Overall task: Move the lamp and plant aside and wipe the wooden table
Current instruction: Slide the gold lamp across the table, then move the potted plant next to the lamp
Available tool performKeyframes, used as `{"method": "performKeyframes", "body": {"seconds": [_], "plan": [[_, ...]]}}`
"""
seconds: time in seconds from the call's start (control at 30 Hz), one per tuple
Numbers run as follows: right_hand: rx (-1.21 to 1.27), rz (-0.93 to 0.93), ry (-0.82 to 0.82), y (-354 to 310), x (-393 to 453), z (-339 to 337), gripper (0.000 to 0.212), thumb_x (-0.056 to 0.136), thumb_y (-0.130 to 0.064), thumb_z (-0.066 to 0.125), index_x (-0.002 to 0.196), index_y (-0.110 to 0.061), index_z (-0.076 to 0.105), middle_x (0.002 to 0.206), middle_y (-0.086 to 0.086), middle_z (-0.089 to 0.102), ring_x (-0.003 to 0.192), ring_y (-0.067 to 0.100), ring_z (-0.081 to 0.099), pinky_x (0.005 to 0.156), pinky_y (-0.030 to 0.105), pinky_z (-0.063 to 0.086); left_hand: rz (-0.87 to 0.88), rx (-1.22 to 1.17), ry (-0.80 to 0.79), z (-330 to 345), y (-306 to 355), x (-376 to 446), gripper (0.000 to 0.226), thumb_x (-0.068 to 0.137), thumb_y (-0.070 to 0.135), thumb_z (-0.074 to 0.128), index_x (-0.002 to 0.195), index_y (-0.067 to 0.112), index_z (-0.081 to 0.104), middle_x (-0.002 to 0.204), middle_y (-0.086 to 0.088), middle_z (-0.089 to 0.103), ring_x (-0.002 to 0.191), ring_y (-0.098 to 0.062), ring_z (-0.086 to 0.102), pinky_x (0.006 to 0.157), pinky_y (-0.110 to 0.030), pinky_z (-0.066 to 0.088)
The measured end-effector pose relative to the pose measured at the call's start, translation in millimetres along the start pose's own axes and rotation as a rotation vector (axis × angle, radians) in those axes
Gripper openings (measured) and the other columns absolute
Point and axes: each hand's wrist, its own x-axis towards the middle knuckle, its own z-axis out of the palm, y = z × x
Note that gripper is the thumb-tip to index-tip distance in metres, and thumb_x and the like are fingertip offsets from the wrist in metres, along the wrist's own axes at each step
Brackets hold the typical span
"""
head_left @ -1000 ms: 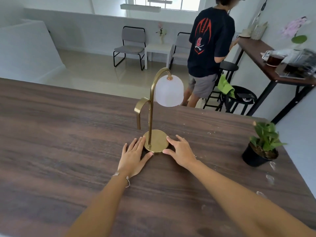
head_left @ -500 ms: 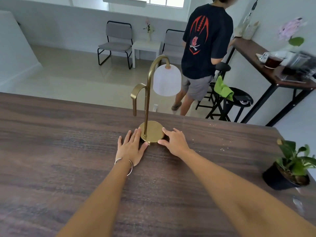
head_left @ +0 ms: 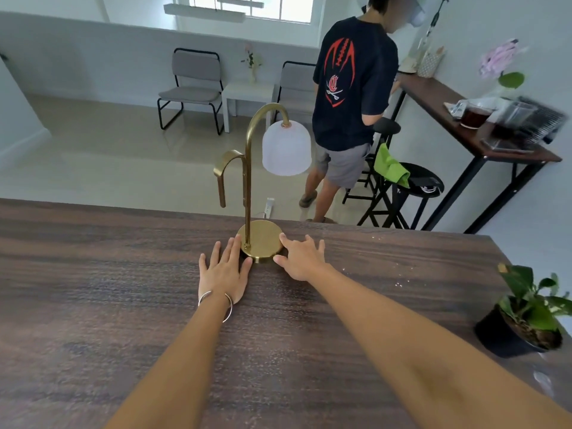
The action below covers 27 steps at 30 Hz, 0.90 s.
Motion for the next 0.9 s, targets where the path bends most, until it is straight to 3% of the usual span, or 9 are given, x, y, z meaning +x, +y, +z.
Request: {"method": "performKeyframes", "body": {"seconds": [0.07, 0.17, 0.23, 0.33, 0.47, 0.6, 0.7, 0.8, 0.9], "plan": [[0.018, -0.053, -0.054, 8, -18, -4, 0.066, 0.103, -0.050, 0.038, 0.159, -0.030, 0.009, 0.162, 0.004, 0.029, 0.152, 0.039, 0.002, 0.117, 0.065, -0.007, -0.006, 0.017, -0.027, -4, 1, -9, 0.062, 0.094, 0.057, 0.007, 0.150, 0.034, -0.007, 0.161, 0.008, 0.005, 0.148, -0.021, -0.001, 0.119, -0.050, 0.002], [0.189, -0.138, 0.043, 29, -71, 4, 0.064, 0.104, -0.043, 0.042, 0.159, -0.028, 0.014, 0.164, 0.001, 0.025, 0.154, 0.031, 0.002, 0.119, 0.059, -0.007, 0.008, -0.006, -0.057, -7, 1, -34, 0.062, 0.095, 0.056, 0.010, 0.151, 0.033, -0.004, 0.160, 0.008, 0.004, 0.148, -0.019, -0.001, 0.118, -0.048, 0.000], [0.392, -0.199, 0.126, 52, -118, 16, 0.059, 0.103, -0.038, 0.047, 0.157, -0.024, 0.026, 0.161, -0.001, 0.032, 0.153, 0.023, 0.011, 0.122, 0.049, 0.001, -0.013, -0.122, -0.012, -4, 4, -57, 0.063, 0.095, 0.055, 0.018, 0.151, 0.028, 0.012, 0.159, 0.004, 0.016, 0.148, -0.020, 0.005, 0.118, -0.049, 0.002], [0.603, -0.229, 0.302, 105, -196, 39, 0.047, 0.100, -0.033, 0.057, 0.144, -0.020, 0.052, 0.145, -0.005, 0.054, 0.140, 0.004, 0.035, 0.117, 0.022, 0.025, -0.153, -0.556, 0.093, -3, 26, -100, 0.052, 0.092, 0.052, 0.041, 0.139, 0.029, 0.043, 0.143, -0.005, 0.049, 0.138, -0.025, 0.036, 0.116, -0.051, 0.018], [0.858, 0.135, 0.692, 186, -288, 63, 0.023, 0.096, -0.027, 0.064, 0.113, -0.042, 0.067, 0.104, -0.027, 0.072, 0.099, -0.007, 0.065, 0.083, 0.008, 0.048, -0.068, -0.908, 0.115, 9, 118, -169, 0.031, 0.086, 0.046, 0.059, 0.117, 0.041, 0.059, 0.118, 0.007, 0.066, 0.108, -0.014, 0.061, 0.099, -0.033, 0.044], [0.895, 0.447, 1.006, 253, -314, 57, 0.021, 0.099, -0.027, 0.057, 0.099, -0.047, 0.064, 0.089, -0.019, 0.072, 0.080, 0.002, 0.066, 0.073, 0.009, 0.047, 0.126, -1.113, -0.038, 46, 239, -212, 0.017, 0.086, 0.019, 0.067, 0.100, 0.026, 0.070, 0.100, 0.008, 0.072, 0.091, 0.001, 0.066, 0.082, -0.009, 0.047], [1.044, 0.565, 0.956, 294, -304, 43, 0.020, 0.102, -0.032, 0.050, 0.116, -0.035, 0.063, 0.105, -0.006, 0.069, 0.095, 0.022, 0.067, 0.089, 0.043, 0.056, 0.098, -1.207, -0.168, 68, 317, -220, 0.012, 0.085, 0.015, 0.068, 0.095, 0.021, 0.071, 0.095, 0.007, 0.073, 0.089, -0.002, 0.067, 0.083, -0.015, 0.051], [1.075, 0.483, 0.807, 327, -293, 33, 0.037, 0.104, -0.035, 0.045, 0.140, -0.027, 0.050, 0.138, -0.002, 0.058, 0.123, 0.022, 0.057, 0.106, 0.049, 0.045, 0.009, -1.248, -0.195, 86, 370, -217, 0.017, 0.085, 0.021, 0.068, 0.101, 0.018, 0.070, 0.095, 0.009, 0.071, 0.089, 0.004, 0.064, 0.090, -0.023, 0.052], [1.250, 0.342, 0.591, 350, -284, 20, 0.052, 0.103, -0.042, 0.044, 0.153, -0.030, 0.035, 0.156, -0.004, 0.040, 0.141, 0.020, 0.042, 0.115, 0.049, 0.037, -0.046, -1.338, -0.198, 93, 401, -211, 0.038, 0.084, 0.022, 0.070, 0.119, 0.012, 0.063, 0.108, 0.005, 0.068, 0.102, -0.004, 0.064, 0.094, -0.025, 0.049]]}}
